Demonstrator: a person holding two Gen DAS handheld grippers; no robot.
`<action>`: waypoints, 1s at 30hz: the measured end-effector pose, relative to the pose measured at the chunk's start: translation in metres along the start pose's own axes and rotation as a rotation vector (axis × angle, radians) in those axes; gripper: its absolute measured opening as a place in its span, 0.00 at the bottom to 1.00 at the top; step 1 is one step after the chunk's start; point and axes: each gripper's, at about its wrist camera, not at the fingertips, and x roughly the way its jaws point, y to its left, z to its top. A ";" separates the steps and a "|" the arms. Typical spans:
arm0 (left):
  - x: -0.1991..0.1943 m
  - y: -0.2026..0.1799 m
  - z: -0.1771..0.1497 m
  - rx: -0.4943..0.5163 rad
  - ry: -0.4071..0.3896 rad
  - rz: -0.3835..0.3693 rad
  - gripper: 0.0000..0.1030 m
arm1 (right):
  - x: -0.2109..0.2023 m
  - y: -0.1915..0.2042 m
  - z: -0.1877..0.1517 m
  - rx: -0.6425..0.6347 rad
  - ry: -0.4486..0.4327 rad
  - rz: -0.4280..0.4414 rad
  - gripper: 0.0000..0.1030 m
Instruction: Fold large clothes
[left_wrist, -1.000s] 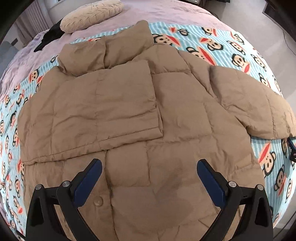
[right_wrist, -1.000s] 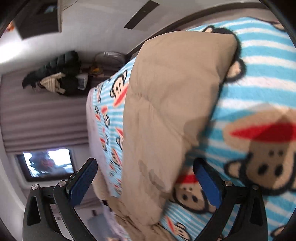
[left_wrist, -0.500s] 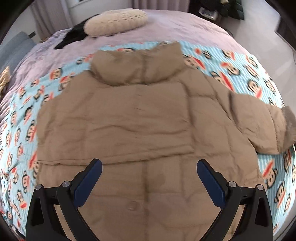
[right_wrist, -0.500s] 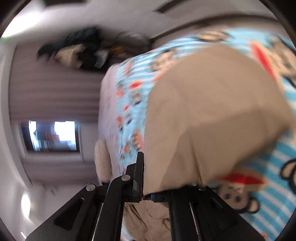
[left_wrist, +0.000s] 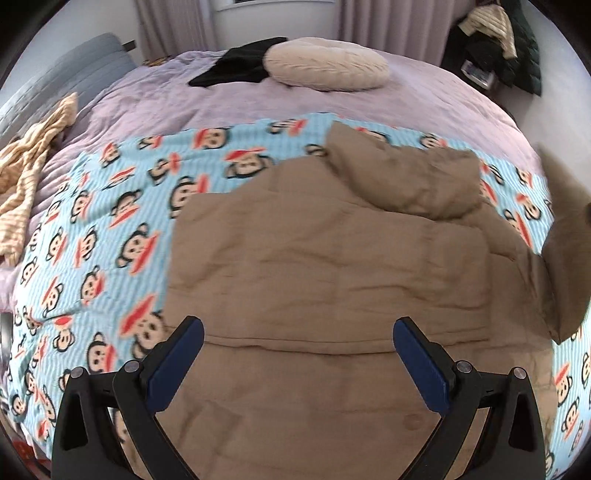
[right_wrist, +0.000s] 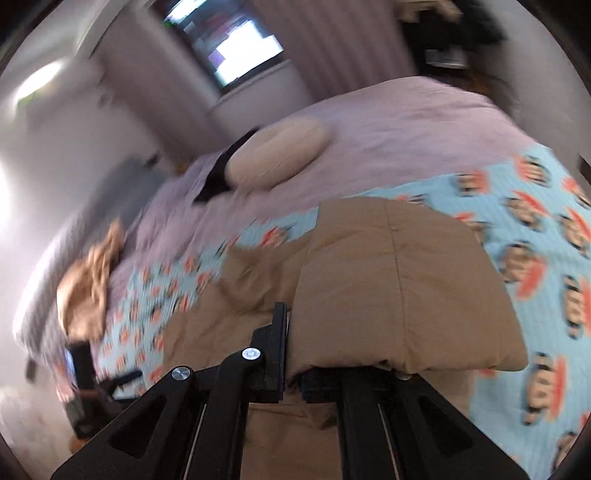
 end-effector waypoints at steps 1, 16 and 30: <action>0.001 0.009 -0.001 -0.007 -0.002 0.004 1.00 | 0.014 0.013 -0.007 -0.018 0.023 0.000 0.06; 0.052 0.031 -0.010 -0.038 0.091 -0.092 1.00 | 0.134 0.009 -0.093 0.127 0.363 -0.160 0.09; 0.045 0.066 0.024 -0.176 0.013 -0.242 1.00 | 0.071 -0.065 -0.070 0.584 0.101 -0.003 0.08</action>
